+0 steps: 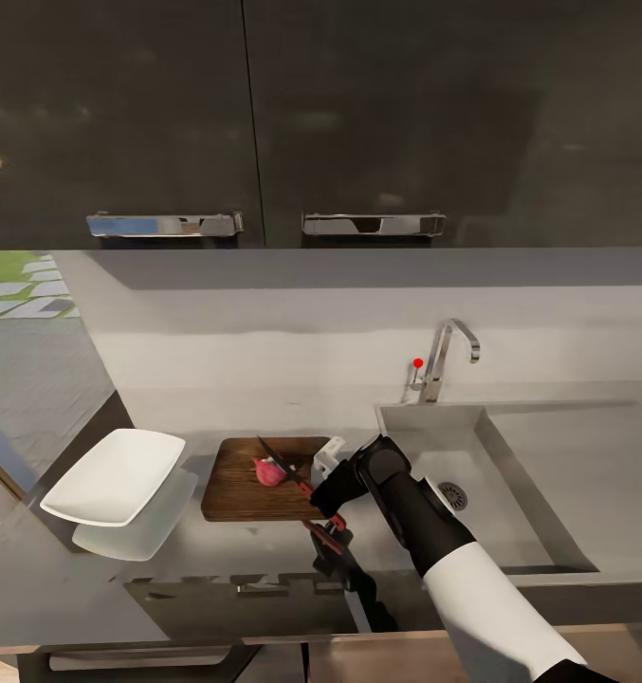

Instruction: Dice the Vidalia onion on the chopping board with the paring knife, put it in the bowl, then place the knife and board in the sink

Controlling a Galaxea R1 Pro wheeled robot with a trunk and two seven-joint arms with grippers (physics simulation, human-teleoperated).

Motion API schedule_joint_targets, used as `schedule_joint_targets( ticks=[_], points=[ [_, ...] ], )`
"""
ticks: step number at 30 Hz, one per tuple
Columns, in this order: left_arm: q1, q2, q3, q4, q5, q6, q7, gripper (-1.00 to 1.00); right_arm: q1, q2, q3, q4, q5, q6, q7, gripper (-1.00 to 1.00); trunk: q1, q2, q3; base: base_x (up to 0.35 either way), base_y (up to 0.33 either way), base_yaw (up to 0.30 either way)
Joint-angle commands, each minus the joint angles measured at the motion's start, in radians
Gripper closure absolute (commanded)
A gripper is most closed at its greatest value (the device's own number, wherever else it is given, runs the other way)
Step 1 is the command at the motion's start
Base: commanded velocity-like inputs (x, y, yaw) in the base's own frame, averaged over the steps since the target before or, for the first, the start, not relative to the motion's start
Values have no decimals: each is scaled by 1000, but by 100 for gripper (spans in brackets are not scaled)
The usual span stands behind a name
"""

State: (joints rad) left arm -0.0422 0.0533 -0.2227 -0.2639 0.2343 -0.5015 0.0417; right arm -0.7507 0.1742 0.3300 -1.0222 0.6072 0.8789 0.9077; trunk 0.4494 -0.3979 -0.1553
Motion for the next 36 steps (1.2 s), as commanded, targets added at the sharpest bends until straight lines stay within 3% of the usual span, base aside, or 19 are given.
schedule_joint_targets(
  ticks=[1,22,30,36],
  points=[
    [-1,1,-9,0,7,-3,4,-100,-1,0,0,-1,10,3,10,100,1,-2,-2,0,0,0],
    [-1,1,-9,0,7,-3,4,-100,-1,0,0,-2,7,2,14,100,1,-2,-2,0,0,0],
    [-1,1,-9,1,7,-3,4,-100,-1,0,0,-15,5,-5,107,100,1,-2,-2,0,0,0],
    [-1,1,-9,2,7,-3,4,-100,-1,0,-1,-17,5,-5,116,100,1,-2,-2,0,0,0]
  ],
)
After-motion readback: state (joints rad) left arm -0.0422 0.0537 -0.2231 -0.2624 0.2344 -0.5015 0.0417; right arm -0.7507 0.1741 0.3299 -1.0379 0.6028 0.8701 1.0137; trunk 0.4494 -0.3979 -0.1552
